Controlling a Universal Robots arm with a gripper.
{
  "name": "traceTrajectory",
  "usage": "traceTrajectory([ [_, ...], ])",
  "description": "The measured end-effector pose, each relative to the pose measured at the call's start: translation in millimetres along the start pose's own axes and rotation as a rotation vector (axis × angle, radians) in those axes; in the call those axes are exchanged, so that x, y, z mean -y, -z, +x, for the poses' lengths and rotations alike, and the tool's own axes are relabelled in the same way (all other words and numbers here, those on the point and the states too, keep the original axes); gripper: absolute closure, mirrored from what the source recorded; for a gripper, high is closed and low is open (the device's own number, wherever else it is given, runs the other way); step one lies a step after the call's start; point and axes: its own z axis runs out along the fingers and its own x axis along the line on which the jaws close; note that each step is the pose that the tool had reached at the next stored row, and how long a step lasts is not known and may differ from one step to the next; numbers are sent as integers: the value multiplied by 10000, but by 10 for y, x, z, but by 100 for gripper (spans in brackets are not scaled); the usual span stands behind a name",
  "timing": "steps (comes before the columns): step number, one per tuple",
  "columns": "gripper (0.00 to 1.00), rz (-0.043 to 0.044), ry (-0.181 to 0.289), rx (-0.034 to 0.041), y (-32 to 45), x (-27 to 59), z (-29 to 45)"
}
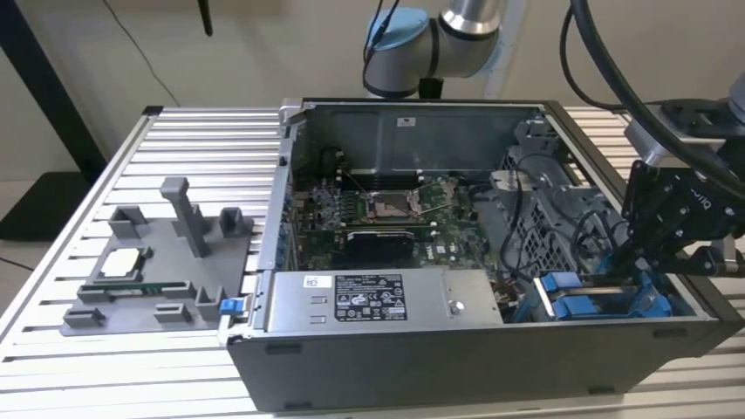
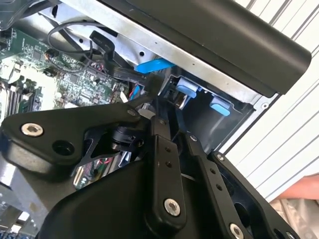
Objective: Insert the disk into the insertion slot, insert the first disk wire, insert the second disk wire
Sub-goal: 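Insert the first disk wire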
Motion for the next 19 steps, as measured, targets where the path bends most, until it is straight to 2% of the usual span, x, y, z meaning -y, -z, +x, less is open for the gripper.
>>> traceTrajectory([
  [19,100,95,82,0,-27,-24,-9],
])
